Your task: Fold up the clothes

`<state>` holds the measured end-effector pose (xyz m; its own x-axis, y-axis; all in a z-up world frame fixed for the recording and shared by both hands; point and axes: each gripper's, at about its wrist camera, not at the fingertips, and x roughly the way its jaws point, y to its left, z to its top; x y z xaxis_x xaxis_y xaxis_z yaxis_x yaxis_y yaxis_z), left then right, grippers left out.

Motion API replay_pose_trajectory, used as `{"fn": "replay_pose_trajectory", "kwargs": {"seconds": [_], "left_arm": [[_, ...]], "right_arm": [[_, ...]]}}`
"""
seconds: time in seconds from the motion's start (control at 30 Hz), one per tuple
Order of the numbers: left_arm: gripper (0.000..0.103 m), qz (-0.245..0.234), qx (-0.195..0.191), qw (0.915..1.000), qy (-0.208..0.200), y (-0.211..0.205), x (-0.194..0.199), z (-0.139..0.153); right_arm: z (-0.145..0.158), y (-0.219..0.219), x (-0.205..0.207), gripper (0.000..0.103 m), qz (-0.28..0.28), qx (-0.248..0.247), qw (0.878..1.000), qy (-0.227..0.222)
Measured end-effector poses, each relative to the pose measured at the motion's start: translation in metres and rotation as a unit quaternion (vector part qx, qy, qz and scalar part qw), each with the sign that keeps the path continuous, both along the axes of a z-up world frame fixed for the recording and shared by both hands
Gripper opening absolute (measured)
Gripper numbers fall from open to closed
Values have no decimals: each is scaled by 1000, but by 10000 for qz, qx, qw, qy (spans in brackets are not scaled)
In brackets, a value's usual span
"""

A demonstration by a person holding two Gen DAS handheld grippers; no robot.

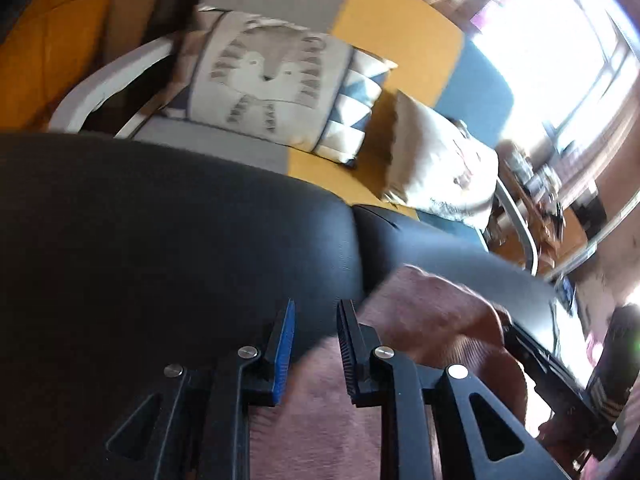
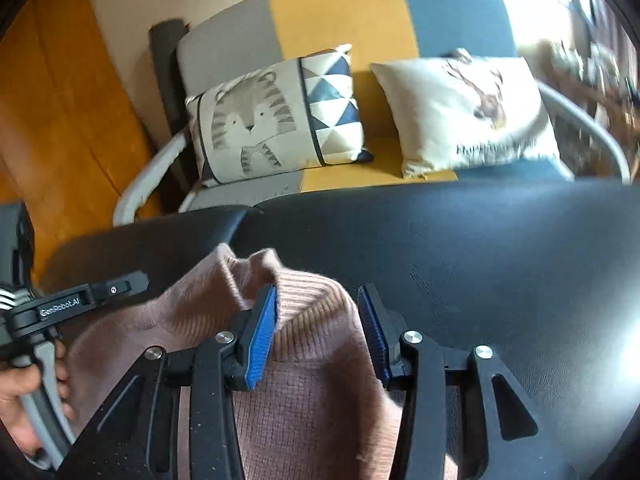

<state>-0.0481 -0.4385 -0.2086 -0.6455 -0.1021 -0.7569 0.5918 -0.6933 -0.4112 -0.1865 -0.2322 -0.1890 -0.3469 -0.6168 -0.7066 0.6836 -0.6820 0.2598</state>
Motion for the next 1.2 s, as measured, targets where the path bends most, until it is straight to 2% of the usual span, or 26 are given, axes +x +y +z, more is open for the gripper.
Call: {"fn": "replay_pose_trajectory", "kwargs": {"seconds": [0.13, 0.2, 0.23, 0.27, 0.33, 0.43, 0.5, 0.6, 0.7, 0.83, 0.97, 1.07, 1.2], "left_arm": [[22, -479, -261, 9985, -98, 16, 8, 3], [22, -744, -497, 9960, -50, 33, 12, 8], [22, -886, -650, 9939, -72, 41, 12, 10], [22, -957, -698, 9929, -101, 45, 11, 12], [22, -1098, -793, 9907, -158, 52, 9, 14], [22, -1133, -819, 9902, -45, 53, 21, 25], [22, -1179, -832, 9895, 129, 56, 32, 34], [25, -1310, -819, 9877, 248, 73, 59, 49], [26, -1417, -785, 9863, 304, 89, 92, 57], [26, -1143, -637, 9913, 157, 104, 159, 63], [27, -765, -847, 9935, -54, 115, 226, 72], [27, -552, -980, 9934, -205, 126, 265, 75], [31, -403, -936, 9946, -205, 141, 307, 70]], "right_arm": [[-1, 7, 31, 45, 537, 15, 9978, 401], [-7, -3, 42, 46, 847, 304, 9940, 623], [-13, -10, 45, 51, 951, 548, 9916, 688], [-22, -18, 42, 52, 942, 844, 9900, 617], [-27, -18, 33, 52, 751, 943, 9915, 492], [-2, 1, 31, 52, 483, 599, 9958, 489], [13, 13, 38, 52, 499, 429, 9963, 552], [30, 32, 61, 52, 588, 377, 9956, 627], [37, 57, 92, 52, 654, 334, 9962, 475], [41, 91, 137, 52, 824, 200, 9957, 366], [38, 118, 182, 52, 995, 196, 9946, 230], [34, 123, 207, 52, 1163, 172, 9930, 130], [32, 121, 242, 52, 1438, 119, 9895, 16]]}}
